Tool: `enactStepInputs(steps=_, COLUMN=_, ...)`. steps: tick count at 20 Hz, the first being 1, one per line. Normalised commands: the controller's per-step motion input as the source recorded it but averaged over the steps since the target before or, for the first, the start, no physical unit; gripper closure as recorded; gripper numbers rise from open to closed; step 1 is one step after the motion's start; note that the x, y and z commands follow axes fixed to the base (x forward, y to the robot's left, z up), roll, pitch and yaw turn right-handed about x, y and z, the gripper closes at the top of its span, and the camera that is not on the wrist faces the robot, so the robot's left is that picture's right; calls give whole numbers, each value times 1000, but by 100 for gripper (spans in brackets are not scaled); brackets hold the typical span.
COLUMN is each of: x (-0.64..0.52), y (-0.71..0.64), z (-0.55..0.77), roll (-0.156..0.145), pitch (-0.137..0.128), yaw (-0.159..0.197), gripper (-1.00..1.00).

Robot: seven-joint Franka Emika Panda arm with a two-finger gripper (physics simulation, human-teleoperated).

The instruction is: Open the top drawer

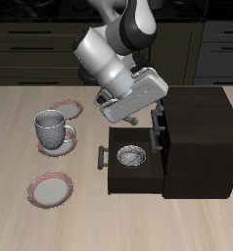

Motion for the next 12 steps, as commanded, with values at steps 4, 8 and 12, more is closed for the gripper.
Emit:
enactStepInputs(steps=4, x=50, y=200, z=-201, roll=23, pitch=3, yaw=-52, gripper=-100)
enactStepInputs(steps=8, x=17, y=259, z=-428, roll=32, pitch=27, yaw=-72, gripper=-100)
enactStepInputs(steps=12, x=-86, y=258, z=-291, roll=49, pitch=31, yaw=-40, gripper=-100)
